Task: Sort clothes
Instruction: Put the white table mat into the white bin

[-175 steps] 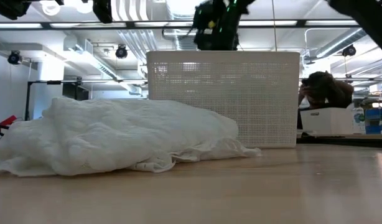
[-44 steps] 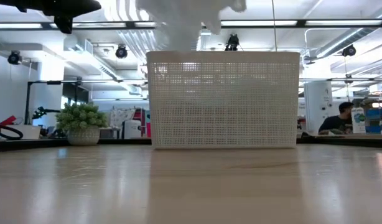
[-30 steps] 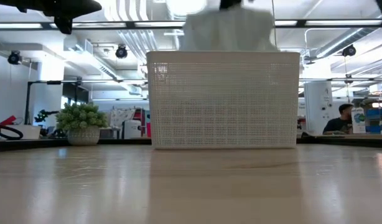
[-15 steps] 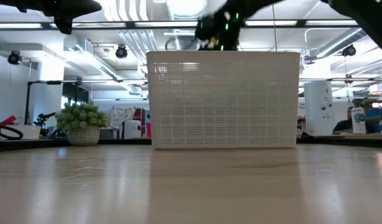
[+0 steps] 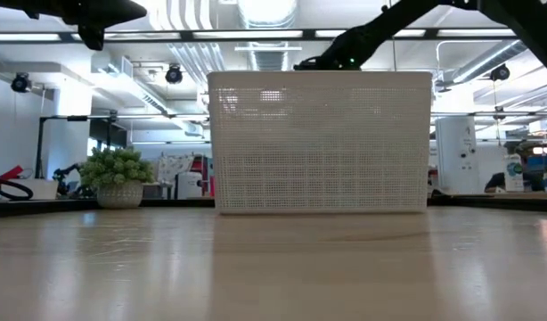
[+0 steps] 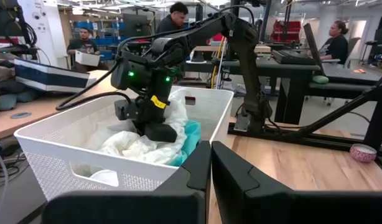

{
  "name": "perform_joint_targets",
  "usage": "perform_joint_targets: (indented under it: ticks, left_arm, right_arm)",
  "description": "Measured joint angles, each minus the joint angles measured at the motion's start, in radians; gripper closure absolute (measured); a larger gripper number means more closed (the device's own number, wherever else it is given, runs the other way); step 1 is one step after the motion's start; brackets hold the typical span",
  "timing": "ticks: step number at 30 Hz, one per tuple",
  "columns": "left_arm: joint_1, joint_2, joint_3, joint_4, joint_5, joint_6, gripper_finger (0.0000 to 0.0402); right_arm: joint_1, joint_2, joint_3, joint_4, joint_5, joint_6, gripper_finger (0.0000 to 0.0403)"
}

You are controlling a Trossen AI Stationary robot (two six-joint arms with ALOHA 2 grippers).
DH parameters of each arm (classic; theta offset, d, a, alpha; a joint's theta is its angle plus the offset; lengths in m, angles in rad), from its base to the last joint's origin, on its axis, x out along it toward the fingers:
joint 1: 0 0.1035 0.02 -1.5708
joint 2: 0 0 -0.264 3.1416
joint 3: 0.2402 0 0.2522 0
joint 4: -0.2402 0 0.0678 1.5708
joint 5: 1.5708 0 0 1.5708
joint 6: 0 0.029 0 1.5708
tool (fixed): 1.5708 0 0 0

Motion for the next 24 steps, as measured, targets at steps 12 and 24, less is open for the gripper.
perform_joint_targets:
  ticks: [12,24]
  left_arm:
    - [0.000,0.029,0.000,-0.010,0.000,-0.022,0.0402]
    - [0.000,0.028,0.000,-0.010,0.001,-0.045,0.0402]
  right_arm:
    - [0.165,0.006,-0.003,-0.016,-0.142,0.122,0.0377]
    - [0.218,-0.047,-0.004,-0.028,-0.130,0.134,0.0373]
